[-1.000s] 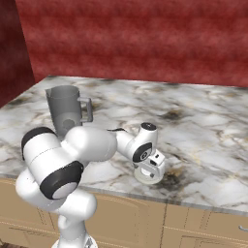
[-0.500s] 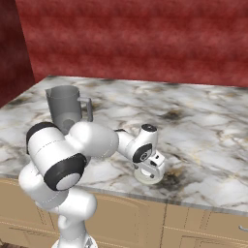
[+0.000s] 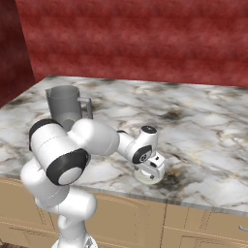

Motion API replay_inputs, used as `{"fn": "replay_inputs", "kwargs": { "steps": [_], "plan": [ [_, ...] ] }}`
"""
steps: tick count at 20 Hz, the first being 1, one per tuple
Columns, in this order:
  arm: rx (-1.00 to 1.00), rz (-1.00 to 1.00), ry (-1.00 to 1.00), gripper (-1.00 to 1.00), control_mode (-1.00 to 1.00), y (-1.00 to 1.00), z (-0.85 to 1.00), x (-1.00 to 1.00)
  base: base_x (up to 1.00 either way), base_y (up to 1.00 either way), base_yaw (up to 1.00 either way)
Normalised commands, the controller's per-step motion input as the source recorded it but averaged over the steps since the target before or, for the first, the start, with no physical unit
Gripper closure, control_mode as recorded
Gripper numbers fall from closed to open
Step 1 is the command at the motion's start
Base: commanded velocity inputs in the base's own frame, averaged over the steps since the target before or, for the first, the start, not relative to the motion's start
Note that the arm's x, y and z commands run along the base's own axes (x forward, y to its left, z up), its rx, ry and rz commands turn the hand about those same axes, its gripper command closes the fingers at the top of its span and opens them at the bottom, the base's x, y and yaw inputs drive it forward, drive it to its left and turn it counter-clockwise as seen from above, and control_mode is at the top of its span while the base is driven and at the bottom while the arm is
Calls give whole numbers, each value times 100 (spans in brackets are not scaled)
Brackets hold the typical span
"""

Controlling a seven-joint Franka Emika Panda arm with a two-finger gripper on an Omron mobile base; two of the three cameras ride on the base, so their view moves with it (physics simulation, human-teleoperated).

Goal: Open the blender lid, put the tangerine in the blender, close the lid, and start the blender.

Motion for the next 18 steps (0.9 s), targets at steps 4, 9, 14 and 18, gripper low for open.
{"fn": "replay_inputs", "kwargs": {
  "steps": [4, 9, 14, 18],
  "plan": [
    [0, 0, 0, -100, -100, -6, -2, 9, 0, 0, 0],
    [0, 0, 0, -100, -100, -7, -3, 6, 0, 0, 0],
    [0, 0, 0, -100, -100, -5, -10, 0, 0, 0, 0],
    [0, 0, 0, -100, -100, -3, -14, 1, 0, 0, 0]
  ]
}}
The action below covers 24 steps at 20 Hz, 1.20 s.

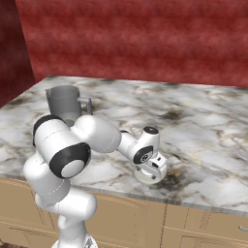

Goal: Open the blender lid, put the tangerine in the blender, close the lid, and start the blender.

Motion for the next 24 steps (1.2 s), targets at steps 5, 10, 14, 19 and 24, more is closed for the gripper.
{"fn": "replay_inputs", "kwargs": {
  "steps": [5, 10, 14, 19, 24],
  "plan": [
    [0, 0, 0, -100, -100, -1, -10, 12, 0, 0, 0],
    [0, 0, 0, -100, -100, 0, -5, 14, 0, 0, 0],
    [0, 0, 0, 100, -100, 0, -9, 1, 0, 0, 0],
    [0, 0, -4, 100, -100, 0, 0, 0, 0, 0, 0],
    [0, 0, -3, 100, -100, 0, 8, 0, 0, 0, 0]
  ]
}}
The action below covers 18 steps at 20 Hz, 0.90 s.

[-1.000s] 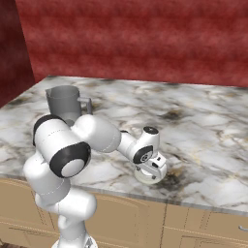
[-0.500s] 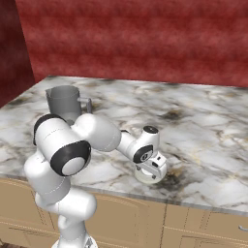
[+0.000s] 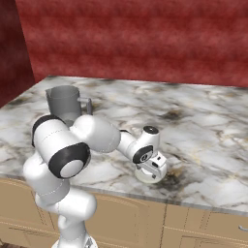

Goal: Open the blender lid, put the tangerine in the blender, close the lid, and start the blender.

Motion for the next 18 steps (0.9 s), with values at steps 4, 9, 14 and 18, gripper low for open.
{"fn": "replay_inputs", "kwargs": {
  "steps": [4, 9, 14, 18],
  "plan": [
    [0, 0, -10, 100, -100, 0, 43, -4, 0, 0, 0],
    [0, 0, -10, 100, -100, 0, 83, -6, 0, 0, 0],
    [0, 0, -5, 100, -100, 4, 98, 0, 0, 0, 0],
    [0, 0, -5, 100, -100, 20, 95, -1, 0, 0, 0]
  ]
}}
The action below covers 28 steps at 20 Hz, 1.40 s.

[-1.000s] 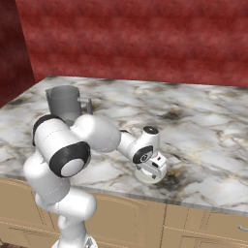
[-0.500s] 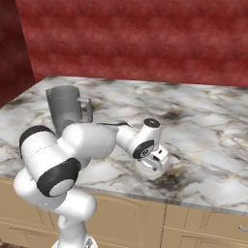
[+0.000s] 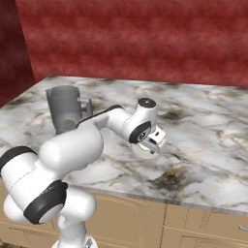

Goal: Open the blender lid, put the tangerine in the blender, close the lid, and start the blender.

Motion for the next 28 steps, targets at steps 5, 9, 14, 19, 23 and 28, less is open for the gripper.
{"fn": "replay_inputs", "kwargs": {
  "steps": [5, 9, 14, 19, 23, 28],
  "plan": [
    [0, 0, -6, 100, -100, 30, 90, 0, 0, 0, 0],
    [-1, 0, -8, 100, -100, 24, 73, -11, 0, 0, 0],
    [-3, 0, -15, 100, -100, 24, 78, -17, 0, 0, 0],
    [-1, 0, -16, 100, -100, 22, 66, -19, 0, 0, 0],
    [0, 3, -14, 100, -100, 33, 58, -11, 0, 0, 0],
    [0, 6, -12, 100, -100, 44, 56, -4, 0, 0, 0]
  ]
}}
